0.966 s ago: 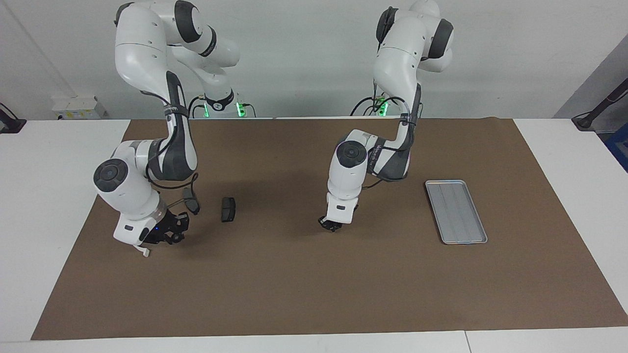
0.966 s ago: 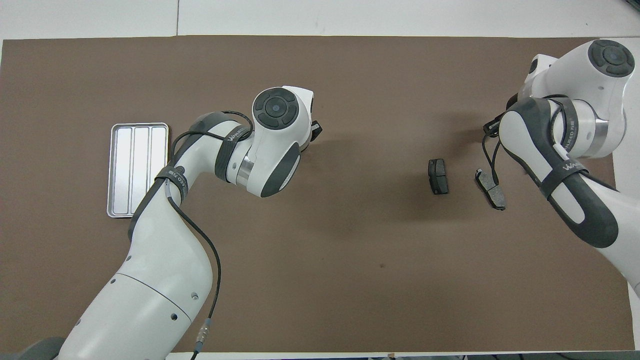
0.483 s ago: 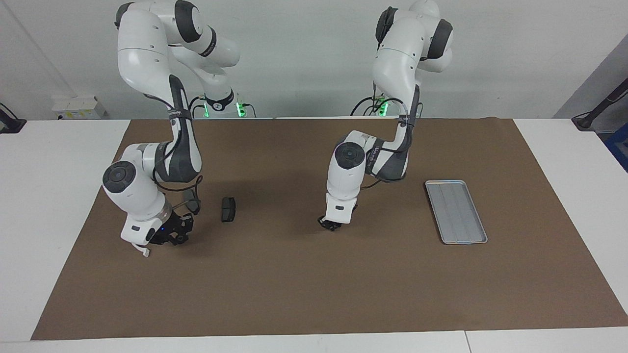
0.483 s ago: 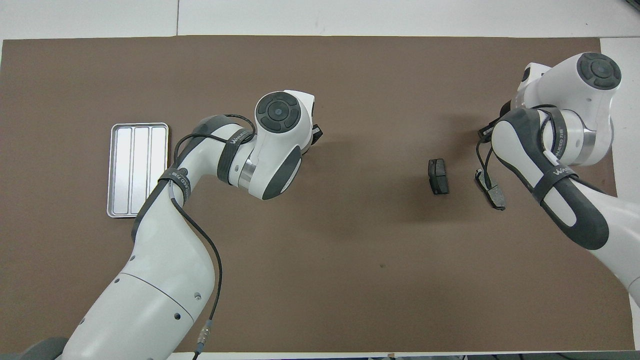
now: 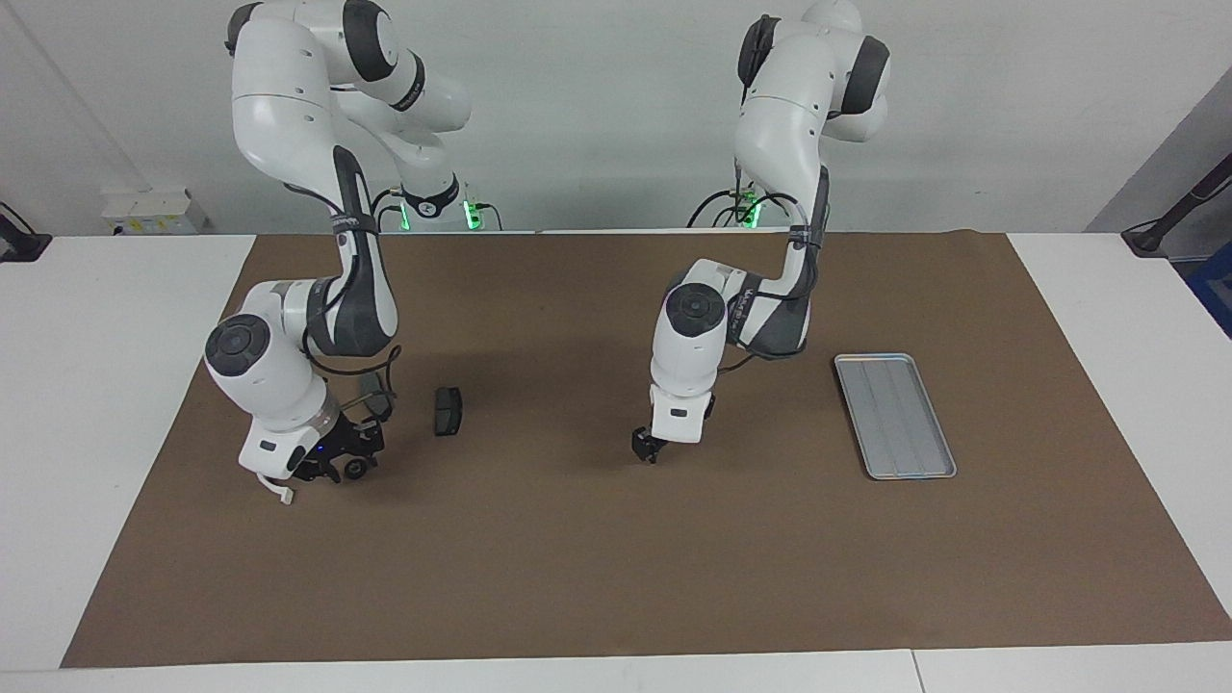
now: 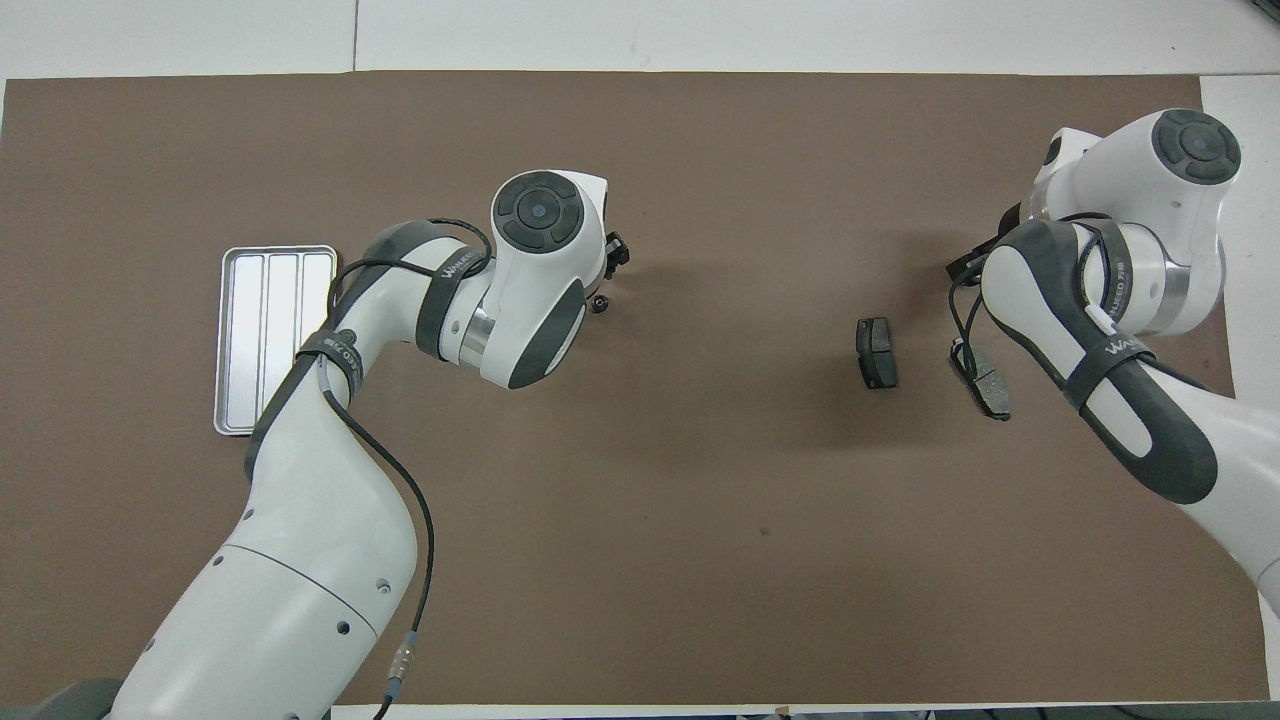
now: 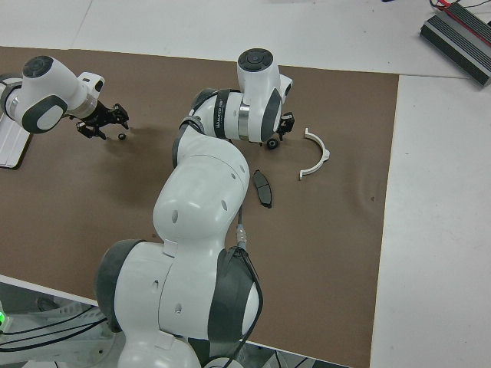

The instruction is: Place bearing gear from tray to pile

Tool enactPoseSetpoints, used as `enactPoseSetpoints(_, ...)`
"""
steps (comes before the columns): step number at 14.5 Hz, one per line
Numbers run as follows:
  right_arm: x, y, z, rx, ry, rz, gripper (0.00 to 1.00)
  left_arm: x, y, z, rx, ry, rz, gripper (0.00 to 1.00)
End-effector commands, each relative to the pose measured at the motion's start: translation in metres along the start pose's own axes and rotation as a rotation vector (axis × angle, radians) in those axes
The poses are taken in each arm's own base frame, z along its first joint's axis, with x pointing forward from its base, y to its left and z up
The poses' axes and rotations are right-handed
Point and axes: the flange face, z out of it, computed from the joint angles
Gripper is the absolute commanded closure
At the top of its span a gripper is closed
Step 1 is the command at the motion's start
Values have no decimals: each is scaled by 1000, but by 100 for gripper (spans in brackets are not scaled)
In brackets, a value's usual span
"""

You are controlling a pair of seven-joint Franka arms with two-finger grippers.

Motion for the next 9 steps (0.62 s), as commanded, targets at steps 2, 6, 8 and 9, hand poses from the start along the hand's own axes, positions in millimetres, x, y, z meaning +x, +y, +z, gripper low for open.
enactPoseSetpoints(2, -1, -8, -13, -14, 13, 44, 0, 58, -53, -92, 35, 60, -69, 0)
enactPoseSetpoints(6, 18, -12, -41, -40, 79, 17, 0, 138, -164, -197, 42, 35, 26, 0)
enactPoseSetpoints(8, 39, -32, -67, -42, 110, 6, 0, 161, -216, -228, 67, -3, 128, 0)
enactPoseSetpoints(9, 51, -50, -73, -31, 91, -1, 0, 167, -238, -242, 67, -10, 149, 0)
